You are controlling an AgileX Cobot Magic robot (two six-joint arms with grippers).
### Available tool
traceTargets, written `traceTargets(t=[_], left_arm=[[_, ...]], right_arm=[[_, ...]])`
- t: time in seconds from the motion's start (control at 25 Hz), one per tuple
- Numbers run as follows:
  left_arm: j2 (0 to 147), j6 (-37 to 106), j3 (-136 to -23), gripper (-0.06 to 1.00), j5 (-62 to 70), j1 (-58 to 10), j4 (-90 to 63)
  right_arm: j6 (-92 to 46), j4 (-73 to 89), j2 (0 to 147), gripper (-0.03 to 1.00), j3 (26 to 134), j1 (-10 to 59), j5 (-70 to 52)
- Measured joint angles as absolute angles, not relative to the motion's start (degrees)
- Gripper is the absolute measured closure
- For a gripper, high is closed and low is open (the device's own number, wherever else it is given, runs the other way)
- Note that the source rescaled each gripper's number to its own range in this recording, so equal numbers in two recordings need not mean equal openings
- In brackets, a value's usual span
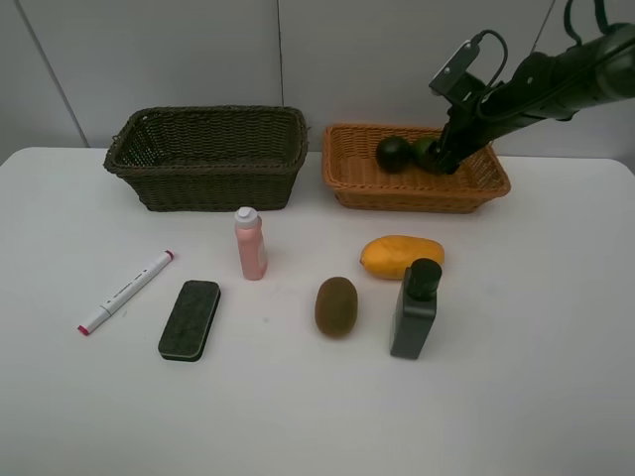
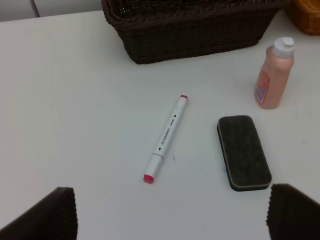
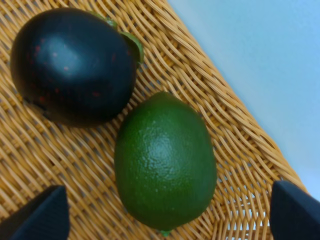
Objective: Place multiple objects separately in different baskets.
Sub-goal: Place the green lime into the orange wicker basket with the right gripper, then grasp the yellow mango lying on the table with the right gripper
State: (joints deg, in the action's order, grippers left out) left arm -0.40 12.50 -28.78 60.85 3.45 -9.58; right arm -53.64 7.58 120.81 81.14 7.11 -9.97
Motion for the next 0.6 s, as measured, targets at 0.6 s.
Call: traceTargets(t=[0.6], left_arm=[[-0.4, 12.5, -28.78, -0.06, 60.85, 3.45, -9.58]], right_arm=[[-53.64, 15.51, 113.55, 0.03, 81.14, 7.11, -15.06]])
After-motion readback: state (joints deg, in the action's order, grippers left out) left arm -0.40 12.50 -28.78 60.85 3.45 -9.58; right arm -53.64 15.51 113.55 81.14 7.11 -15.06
